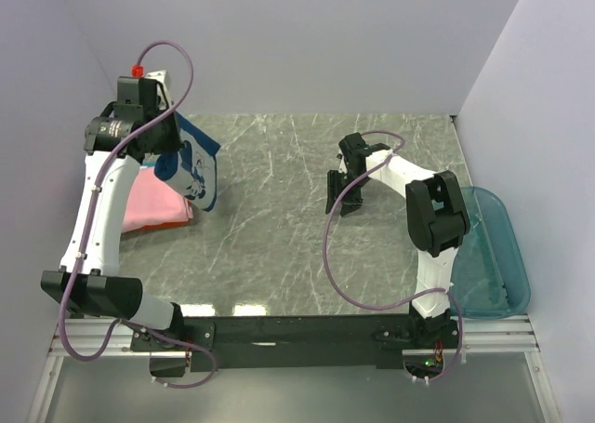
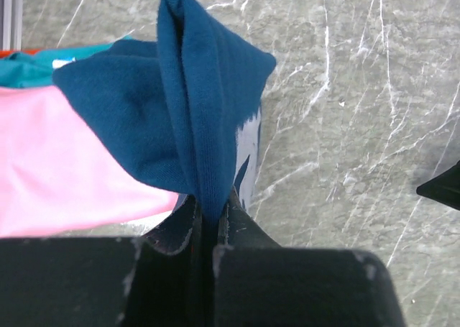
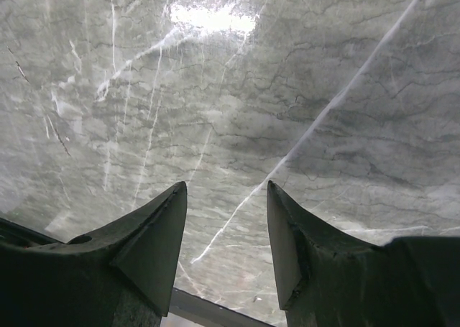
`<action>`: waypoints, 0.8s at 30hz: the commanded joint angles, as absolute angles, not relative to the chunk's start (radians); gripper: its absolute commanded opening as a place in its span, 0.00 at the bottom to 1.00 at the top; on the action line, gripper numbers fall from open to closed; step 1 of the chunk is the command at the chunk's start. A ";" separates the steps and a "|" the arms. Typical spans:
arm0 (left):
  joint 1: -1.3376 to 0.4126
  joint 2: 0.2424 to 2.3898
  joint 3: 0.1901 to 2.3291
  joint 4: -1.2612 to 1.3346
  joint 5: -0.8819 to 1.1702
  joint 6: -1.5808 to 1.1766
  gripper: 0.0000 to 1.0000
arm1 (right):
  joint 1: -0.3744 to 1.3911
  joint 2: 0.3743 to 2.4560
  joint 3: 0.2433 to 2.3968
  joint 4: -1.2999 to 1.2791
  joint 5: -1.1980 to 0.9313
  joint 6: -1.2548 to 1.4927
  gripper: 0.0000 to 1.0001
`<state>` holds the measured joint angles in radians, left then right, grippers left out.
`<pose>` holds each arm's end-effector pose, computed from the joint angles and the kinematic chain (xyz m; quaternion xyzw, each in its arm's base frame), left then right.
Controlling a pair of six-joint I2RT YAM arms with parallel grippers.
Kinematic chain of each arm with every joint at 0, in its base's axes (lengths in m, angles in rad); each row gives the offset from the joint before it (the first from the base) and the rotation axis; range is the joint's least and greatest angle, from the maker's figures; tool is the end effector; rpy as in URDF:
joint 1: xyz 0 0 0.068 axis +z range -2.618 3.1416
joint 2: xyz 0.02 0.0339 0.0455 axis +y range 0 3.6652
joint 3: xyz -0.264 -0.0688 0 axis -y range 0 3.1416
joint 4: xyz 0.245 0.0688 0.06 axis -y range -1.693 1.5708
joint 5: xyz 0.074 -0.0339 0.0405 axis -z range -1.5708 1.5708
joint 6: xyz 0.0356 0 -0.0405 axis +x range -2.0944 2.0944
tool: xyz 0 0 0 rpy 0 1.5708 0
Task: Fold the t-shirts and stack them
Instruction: Neatly place the folded tshirt to the corner
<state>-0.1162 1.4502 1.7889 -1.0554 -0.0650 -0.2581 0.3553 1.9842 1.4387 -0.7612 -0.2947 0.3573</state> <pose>0.2803 -0.0304 0.4416 -0.0779 0.9065 -0.0480 0.4122 0.3666 0.1470 0.1751 -0.0184 0.9806 0.1818 0.0713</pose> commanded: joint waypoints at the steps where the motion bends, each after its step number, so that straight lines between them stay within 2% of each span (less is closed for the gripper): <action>1: -0.086 1.401 1.836 -1.051 -0.012 -0.285 0.00 | 0.350 1.988 1.445 -0.744 -0.305 0.345 0.55; 10: -0.015 1.381 1.825 -1.068 0.017 -0.268 0.00 | 0.353 1.991 1.439 -0.738 -0.314 0.348 0.55; 24: 0.106 1.359 1.697 -0.997 0.060 -0.209 0.00 | 0.354 1.987 1.431 -0.746 -0.310 0.344 0.55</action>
<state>0.0811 1.3888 1.7023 -1.0653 0.0311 -0.2417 0.3553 1.9865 1.4384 -0.7521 -0.3054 0.3573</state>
